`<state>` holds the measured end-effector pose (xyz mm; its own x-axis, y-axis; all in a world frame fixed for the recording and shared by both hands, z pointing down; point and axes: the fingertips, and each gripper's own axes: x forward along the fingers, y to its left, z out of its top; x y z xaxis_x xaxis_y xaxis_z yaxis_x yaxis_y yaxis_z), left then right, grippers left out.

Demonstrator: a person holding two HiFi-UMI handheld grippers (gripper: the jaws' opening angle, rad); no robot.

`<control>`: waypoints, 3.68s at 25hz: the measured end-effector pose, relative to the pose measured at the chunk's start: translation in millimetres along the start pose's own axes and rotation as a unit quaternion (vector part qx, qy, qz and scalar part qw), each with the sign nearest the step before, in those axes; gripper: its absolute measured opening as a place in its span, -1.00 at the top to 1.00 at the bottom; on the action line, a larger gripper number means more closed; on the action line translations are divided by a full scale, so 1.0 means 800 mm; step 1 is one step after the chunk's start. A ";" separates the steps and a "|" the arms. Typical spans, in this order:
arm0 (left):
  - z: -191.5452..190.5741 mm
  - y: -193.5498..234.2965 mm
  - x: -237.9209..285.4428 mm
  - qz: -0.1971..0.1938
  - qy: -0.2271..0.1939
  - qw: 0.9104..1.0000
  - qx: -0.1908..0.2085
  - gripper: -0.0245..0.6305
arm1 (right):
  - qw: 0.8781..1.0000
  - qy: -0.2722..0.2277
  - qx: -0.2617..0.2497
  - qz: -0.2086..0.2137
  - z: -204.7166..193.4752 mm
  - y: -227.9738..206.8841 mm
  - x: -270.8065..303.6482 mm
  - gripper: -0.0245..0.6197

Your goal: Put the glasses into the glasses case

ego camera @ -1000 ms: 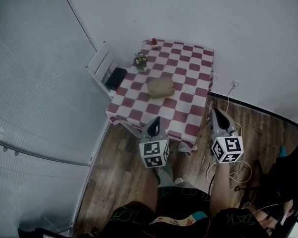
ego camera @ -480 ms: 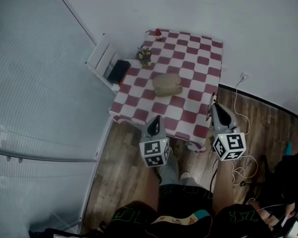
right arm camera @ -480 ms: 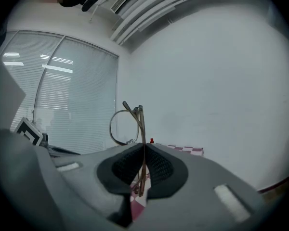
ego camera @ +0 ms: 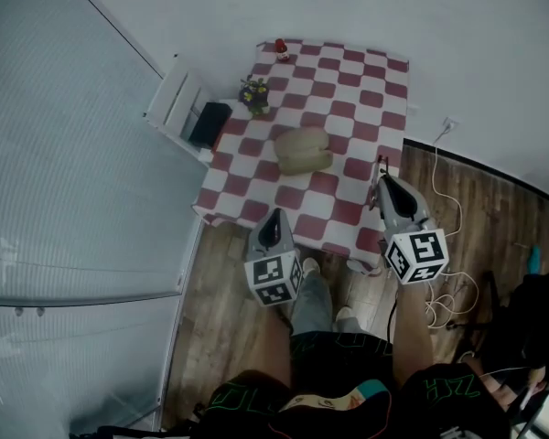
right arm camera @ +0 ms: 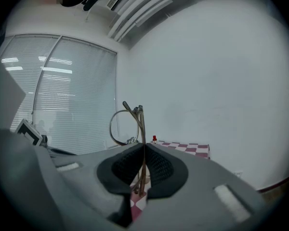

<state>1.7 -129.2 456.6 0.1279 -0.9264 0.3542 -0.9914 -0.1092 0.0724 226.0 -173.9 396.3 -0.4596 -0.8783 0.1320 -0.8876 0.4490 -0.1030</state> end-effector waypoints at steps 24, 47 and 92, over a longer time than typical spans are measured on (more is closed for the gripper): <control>-0.013 0.049 0.105 -0.006 0.039 0.999 -0.024 0.90 | 0.999 0.049 -0.001 -0.001 -0.032 -0.013 0.117 0.86; -0.018 0.100 0.181 -0.049 0.051 0.996 -0.048 0.90 | 0.996 0.078 -0.030 -0.028 -0.037 -0.003 0.195 0.86; -0.005 0.135 0.208 -0.050 0.027 0.993 -0.103 0.90 | 0.958 0.172 -0.216 0.077 -0.048 0.071 0.278 0.86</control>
<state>-83.8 -293.8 527.3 0.2316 -0.8931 0.3857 -0.9476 -0.1175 0.2970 72.3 -337.9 457.4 -0.5036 -0.7225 0.4738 -0.7036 0.6612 0.2604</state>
